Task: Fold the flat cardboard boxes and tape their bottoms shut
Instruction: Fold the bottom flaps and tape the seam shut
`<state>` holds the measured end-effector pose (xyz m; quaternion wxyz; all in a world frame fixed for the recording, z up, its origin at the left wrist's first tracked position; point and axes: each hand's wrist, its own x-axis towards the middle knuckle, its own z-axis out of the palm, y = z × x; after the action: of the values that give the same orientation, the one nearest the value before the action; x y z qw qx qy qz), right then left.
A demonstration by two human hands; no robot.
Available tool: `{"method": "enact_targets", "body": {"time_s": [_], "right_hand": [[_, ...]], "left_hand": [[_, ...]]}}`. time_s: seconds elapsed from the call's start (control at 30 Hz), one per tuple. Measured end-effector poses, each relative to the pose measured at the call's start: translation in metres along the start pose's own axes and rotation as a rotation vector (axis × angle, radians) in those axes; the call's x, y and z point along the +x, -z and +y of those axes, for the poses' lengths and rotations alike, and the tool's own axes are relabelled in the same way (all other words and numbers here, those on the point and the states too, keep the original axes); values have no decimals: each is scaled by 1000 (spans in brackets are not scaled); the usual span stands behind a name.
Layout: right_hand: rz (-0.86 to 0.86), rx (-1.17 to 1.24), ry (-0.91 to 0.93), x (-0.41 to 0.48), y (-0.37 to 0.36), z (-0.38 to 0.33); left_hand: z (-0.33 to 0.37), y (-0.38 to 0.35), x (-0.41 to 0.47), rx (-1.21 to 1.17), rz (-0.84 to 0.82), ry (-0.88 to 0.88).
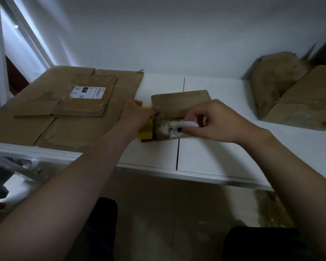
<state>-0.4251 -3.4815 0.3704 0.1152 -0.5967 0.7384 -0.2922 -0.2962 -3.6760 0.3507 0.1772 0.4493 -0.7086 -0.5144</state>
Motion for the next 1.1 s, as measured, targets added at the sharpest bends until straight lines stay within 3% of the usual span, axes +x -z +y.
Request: {"method": "enact_targets", "body": {"time_s": [0.13, 0.3, 0.4, 0.57, 0.67, 0.9, 1.0, 1.1], "right_hand": [[-353, -303, -293, -21, -16, 42], [-226, -284, -482, -38, -32, 62], [-90, -381, -399, -36, -28, 52], [275, -320, -31, -14, -28, 22], [384, -357, 78, 11, -42, 13], [459, -676, -26, 54, -90, 10], [505, -716, -22, 55, -95, 13], [445, -738, -66, 51, -99, 13]], "left_hand": [[-2, -3, 0, -18, 7, -5], [-5, -2, 0, -16, 19, -10], [-5, 0, 4, -11, 15, 18], [-4, 6, 12, 33, -38, 35], [-4, 9, 16, 52, -64, 47], [-8, 9, 20, -8, -102, 44], [-10, 9, 23, -23, -114, 42], [-9, 8, 23, -16, -127, 36]]}}
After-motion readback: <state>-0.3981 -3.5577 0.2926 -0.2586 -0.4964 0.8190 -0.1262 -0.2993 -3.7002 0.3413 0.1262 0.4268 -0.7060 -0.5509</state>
